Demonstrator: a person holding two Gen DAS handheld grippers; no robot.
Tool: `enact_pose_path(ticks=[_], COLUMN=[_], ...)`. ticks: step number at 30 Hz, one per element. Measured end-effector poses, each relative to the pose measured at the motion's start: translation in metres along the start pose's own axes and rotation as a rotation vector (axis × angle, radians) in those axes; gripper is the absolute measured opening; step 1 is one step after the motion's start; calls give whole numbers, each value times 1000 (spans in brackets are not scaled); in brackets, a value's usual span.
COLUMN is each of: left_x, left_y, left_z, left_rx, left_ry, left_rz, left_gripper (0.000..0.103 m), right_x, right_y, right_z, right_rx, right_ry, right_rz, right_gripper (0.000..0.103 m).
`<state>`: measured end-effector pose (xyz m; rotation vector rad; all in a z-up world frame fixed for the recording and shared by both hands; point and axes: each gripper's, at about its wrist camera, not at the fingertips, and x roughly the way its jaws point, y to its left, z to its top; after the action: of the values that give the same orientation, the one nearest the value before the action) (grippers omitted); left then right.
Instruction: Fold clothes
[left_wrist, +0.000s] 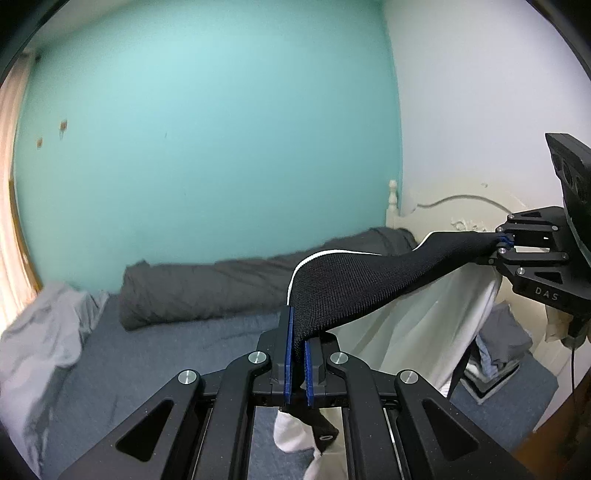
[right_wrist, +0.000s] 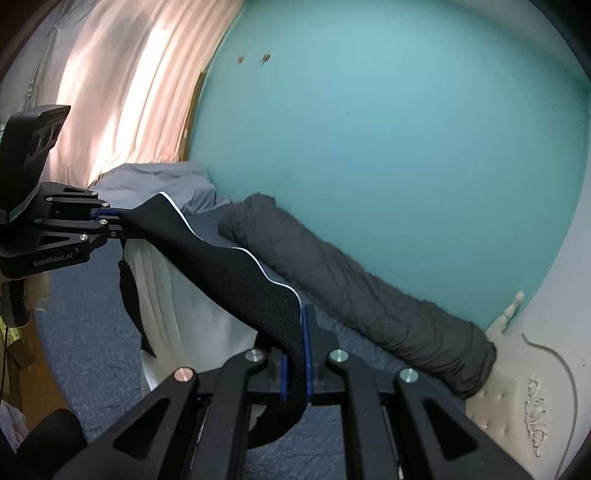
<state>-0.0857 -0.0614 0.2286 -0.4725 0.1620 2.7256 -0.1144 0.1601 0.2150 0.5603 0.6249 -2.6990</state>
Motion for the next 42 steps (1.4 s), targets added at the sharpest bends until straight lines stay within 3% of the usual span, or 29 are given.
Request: enact_pose_path(ticks=[13, 19, 25, 33, 42], left_x=[-120, -153, -132, -28, 135], left_y=[-56, -77, -72, -43, 14], left_z=[70, 83, 69, 1, -92], left_rx=[69, 104, 84, 3, -107], left_ry=[-139, -163, -106, 64, 270], left_rz=[-12, -42, -45, -54, -49], left_gripper=[5, 5, 5, 5, 5], right_x=[-139, -145, -150, -33, 169], right_y=[-14, -22, -29, -28, -11], right_z=[48, 56, 64, 28, -40], right_rx=[6, 32, 58, 82, 131], right_ry=[-119, -126, -131, -10, 182], right_rz=[-97, -94, -89, 13, 115], right_gripper=[6, 6, 6, 6, 6])
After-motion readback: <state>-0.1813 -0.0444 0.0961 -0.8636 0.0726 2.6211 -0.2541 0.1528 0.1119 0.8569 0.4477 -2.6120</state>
